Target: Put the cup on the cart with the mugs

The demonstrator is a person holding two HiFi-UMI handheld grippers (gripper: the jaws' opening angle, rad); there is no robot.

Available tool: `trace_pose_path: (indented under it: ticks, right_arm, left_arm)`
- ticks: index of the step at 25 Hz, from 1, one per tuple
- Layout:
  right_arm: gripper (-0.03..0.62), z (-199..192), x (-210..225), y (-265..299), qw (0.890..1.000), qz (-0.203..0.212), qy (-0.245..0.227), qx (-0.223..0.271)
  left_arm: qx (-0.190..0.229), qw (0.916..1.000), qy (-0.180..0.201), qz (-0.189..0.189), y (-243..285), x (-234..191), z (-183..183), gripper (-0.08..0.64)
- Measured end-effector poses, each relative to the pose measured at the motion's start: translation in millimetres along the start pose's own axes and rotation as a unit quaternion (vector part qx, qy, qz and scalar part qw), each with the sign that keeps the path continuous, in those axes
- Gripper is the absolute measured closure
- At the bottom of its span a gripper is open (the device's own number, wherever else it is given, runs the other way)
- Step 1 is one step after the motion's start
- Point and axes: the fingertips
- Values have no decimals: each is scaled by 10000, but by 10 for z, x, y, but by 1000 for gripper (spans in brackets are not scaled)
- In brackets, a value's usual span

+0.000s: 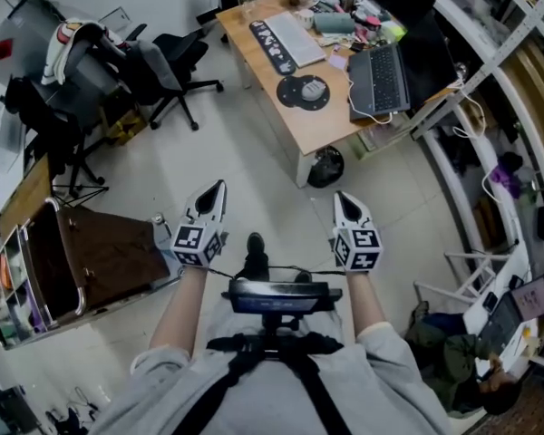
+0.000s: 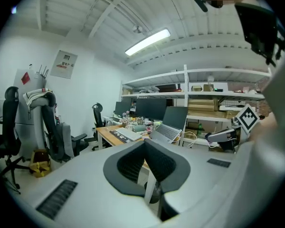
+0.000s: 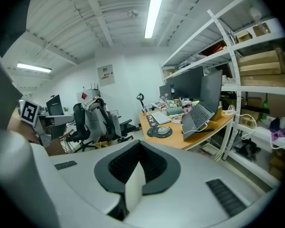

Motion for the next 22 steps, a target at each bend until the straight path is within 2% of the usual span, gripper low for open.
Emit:
trace_pose_path:
  ticks: [6, 15, 22]
  right_arm:
    - [583, 355, -385, 504, 9999, -113, -12, 79]
    - [583, 818, -900, 1122, 9992, -280, -133, 271]
    - [583, 1126, -990, 1493, 9985, -338, -296, 299]
  left_arm:
    - [-94, 9986, 206, -477, 273, -527, 174, 554]
    - [24, 9957, 319, -875, 592, -1294, 516, 554]
    - [69, 9934, 399, -1075, 959, -1611, 800, 554]
Point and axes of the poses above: the fingertips, and each gripper's own axes: y forward along the fingers, x to its right, z out of its top, and after that the axes turned 13 degrees about -z, right-handed
